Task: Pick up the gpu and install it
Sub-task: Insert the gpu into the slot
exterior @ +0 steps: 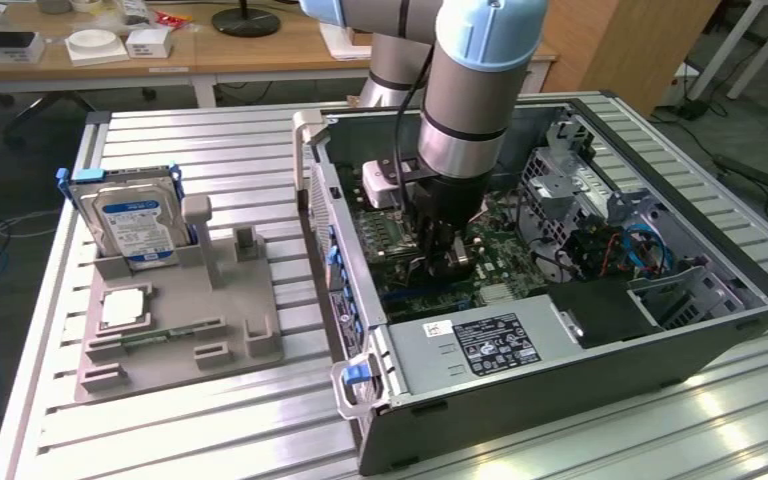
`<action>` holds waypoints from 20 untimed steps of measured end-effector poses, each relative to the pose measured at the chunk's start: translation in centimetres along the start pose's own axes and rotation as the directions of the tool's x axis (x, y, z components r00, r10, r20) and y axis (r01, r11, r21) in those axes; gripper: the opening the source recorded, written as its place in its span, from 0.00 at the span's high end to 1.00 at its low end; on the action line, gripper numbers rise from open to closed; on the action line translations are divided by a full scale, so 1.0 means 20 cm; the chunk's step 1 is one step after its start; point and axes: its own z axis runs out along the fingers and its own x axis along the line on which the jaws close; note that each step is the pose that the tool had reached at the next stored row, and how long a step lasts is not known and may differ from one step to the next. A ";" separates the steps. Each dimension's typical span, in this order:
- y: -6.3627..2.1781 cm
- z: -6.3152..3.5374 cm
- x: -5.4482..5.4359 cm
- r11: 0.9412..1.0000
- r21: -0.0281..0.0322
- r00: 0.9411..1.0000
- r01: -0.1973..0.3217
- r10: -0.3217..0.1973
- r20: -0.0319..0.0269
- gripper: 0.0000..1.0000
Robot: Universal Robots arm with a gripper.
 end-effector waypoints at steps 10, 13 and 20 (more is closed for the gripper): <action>0.006 0.010 0.00 1.000 0.000 1.000 0.000 0.000 0.000 0.73; 0.006 0.018 0.00 1.000 0.000 1.000 0.000 0.000 0.000 0.73; 0.006 0.028 0.00 1.000 0.000 1.000 0.000 0.000 0.000 0.73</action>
